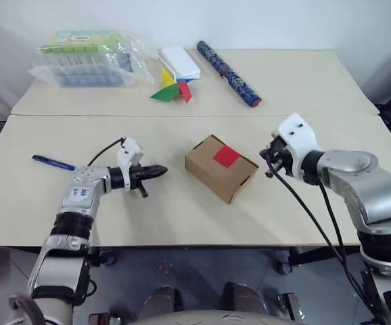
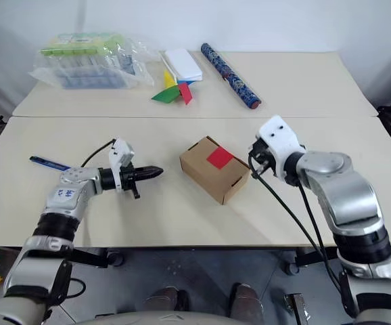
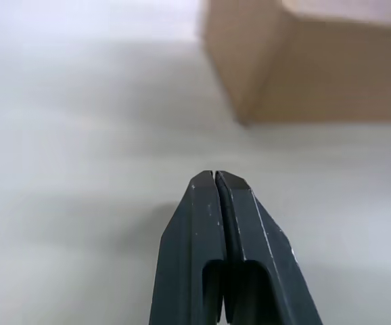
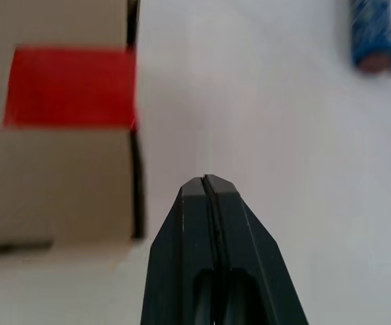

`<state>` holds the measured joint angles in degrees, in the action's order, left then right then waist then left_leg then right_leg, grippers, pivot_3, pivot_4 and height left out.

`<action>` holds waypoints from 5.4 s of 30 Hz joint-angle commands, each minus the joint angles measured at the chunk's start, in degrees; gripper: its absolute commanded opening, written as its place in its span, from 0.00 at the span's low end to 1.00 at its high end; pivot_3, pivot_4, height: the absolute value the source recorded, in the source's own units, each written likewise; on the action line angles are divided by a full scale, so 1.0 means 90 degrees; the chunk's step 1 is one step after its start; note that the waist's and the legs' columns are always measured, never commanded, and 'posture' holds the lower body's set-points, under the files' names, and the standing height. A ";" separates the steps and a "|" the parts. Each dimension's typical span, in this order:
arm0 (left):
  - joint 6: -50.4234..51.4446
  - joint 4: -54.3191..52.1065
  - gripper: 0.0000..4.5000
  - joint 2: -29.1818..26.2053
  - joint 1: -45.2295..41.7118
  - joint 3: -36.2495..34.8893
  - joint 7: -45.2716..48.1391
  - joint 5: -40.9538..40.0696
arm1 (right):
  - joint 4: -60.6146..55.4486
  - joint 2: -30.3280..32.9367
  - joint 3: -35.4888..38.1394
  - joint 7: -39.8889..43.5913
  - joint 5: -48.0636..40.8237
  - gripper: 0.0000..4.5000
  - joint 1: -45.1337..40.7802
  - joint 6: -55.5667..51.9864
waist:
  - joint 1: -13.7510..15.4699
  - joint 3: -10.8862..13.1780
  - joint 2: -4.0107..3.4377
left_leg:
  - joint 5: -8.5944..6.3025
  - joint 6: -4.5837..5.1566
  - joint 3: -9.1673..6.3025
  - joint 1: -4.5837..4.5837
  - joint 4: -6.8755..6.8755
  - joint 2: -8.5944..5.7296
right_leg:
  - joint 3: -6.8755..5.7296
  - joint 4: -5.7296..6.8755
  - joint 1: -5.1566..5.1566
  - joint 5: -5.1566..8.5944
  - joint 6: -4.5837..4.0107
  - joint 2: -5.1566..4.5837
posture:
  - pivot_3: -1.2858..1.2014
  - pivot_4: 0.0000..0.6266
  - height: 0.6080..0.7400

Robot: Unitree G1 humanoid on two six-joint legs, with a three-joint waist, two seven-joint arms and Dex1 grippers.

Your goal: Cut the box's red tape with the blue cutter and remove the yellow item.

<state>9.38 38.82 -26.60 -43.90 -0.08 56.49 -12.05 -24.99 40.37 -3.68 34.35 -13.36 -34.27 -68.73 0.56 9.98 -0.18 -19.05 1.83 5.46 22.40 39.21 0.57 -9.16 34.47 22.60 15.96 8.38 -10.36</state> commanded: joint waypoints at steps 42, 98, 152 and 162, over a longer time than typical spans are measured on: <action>-0.1874 0.2767 0.01 0.1229 -0.1796 0.0264 0.1058 0.1146 | -0.1669 -0.0499 -0.0289 -0.0813 -0.1182 0.00 0.0352 -0.2179 | -0.0071 0.0012 0.0028 | -0.0001 0.0001 0.0026 0.0008 -0.0005 0.0001 | -0.0008 -0.0001 0.0007 0.0000 0.0000 0.0002 | 0.52 0.24 1.00; 0.4279 -0.5472 0.99 0.3067 0.0127 -0.4044 -1.0362 0.1493 | 0.6081 -0.1526 -0.0022 0.4829 -0.1127 1.00 -0.3225 0.5550 | -0.0065 0.0041 0.0080 | -0.0002 0.0002 -0.0024 -0.0005 0.0003 0.0005 | -0.0002 -0.0007 -0.0014 -0.0008 0.0013 0.0000 | 0.52 0.24 1.00; 0.3970 -0.1983 0.27 0.1977 -0.0891 -0.4767 -1.2903 0.0327 | 0.6163 -0.1559 0.0090 0.4821 -0.0925 1.00 -0.3159 0.5463 | -0.0119 0.0039 0.0078 | -0.0004 -0.0008 -0.0015 -0.0023 -0.0006 0.0004 | 0.0010 0.0009 -0.0009 -0.0008 0.0013 0.0001 | 0.52 0.24 1.00; 0.3691 -0.1744 0.27 0.1755 -0.0769 -0.4864 -1.2865 0.0315 | 0.6194 -0.1515 0.0084 0.4789 -0.0888 1.00 -0.3188 0.5474 | -0.0162 0.0039 0.0078 | -0.0002 -0.0011 -0.0014 -0.0025 -0.0006 0.0006 | 0.0011 0.0012 -0.0009 -0.0008 0.0013 0.0002 | 0.52 0.24 1.00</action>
<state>42.68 21.55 -9.90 -52.59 -42.25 -58.52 -9.19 31.67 26.12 -4.36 77.45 -21.35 -61.37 -20.12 -0.90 10.33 0.52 -19.07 1.73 5.33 22.18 39.16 0.62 -9.06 34.60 22.52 15.89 8.50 -10.35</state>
